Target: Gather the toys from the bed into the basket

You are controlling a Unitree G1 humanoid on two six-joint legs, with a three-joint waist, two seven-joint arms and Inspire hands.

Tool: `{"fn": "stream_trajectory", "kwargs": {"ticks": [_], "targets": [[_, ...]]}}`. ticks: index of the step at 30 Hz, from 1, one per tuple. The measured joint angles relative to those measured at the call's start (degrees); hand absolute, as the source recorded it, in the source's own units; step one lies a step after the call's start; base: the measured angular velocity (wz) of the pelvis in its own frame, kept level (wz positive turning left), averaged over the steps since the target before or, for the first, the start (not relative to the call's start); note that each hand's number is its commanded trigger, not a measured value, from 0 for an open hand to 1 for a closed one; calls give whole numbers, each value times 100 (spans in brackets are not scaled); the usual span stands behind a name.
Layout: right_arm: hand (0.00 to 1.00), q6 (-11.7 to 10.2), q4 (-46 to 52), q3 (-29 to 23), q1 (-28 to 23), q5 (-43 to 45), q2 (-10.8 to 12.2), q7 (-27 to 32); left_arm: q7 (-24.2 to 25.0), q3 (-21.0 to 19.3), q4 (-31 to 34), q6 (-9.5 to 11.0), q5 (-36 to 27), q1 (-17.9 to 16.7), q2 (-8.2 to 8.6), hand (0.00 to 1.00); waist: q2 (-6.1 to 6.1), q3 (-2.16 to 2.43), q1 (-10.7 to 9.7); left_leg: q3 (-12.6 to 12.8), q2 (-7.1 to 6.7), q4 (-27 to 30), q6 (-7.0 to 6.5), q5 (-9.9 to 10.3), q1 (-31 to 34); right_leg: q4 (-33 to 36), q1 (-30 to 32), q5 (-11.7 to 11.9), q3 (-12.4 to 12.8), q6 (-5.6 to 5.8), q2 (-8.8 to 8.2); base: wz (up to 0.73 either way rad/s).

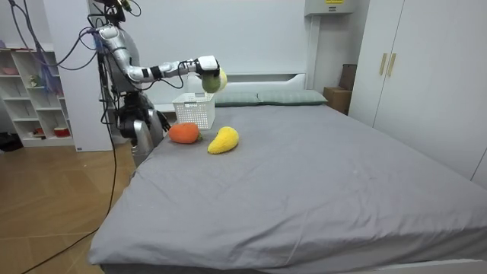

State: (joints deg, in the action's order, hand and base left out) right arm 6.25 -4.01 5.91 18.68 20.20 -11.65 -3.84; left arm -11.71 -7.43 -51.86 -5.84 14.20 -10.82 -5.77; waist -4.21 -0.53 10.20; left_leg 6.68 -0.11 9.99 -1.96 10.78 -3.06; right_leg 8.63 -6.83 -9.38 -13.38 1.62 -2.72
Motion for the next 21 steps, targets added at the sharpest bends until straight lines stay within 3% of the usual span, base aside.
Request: {"fn": "stream_trajectory", "kwargs": {"ticks": [2,4,7,11,14,18,21], "targets": [[98,9,-92,19,198,-24,-6,-12,0,1,24,11,0,21,-4,0,-79,-25,36,-156,-62,-1,-10,-49,64,-6,-3,0,-195,0,-29,38],[96,22,-168,81,288,-67,-38,-2,0,3,24,14,-12,21,-3,0,-172,-7,155,-270,-70,-1,-21,-81,93,-14,-13,0,-403,0,-59,27],[80,38,-241,329,289,9,-63,-4,-30,3,24,13,-15,-27,-3,0,-228,-7,335,-384,-100,49,-34,-88,161,-13,-40,0,-575,1,-88,18],[78,145,-284,524,297,27,-102,-6,-32,47,23,12,-23,-10,9,0,-239,-11,584,-554,-164,82,-64,-129,250,-8,-42,-1,-726,3,-135,27],[78,136,-500,775,491,37,-99,-13,-17,40,22,10,-7,-2,-5,0,-245,-22,666,-745,-207,144,-67,-138,303,-10,-95,-2,-864,5,-147,31],[75,137,-987,1007,838,12,-88,11,0,53,26,5,-132,3,-37,0,-293,-53,927,-943,-271,162,-73,-211,389,-6,-101,-17,-1100,29,-194,29],[53,143,-1252,1156,988,-1,-40,19,8,87,52,-49,-115,29,-61,0,-355,-44,1064,-1132,-336,186,-81,-271,517,-6,-55,-20,-1274,35,-222,36]]}}
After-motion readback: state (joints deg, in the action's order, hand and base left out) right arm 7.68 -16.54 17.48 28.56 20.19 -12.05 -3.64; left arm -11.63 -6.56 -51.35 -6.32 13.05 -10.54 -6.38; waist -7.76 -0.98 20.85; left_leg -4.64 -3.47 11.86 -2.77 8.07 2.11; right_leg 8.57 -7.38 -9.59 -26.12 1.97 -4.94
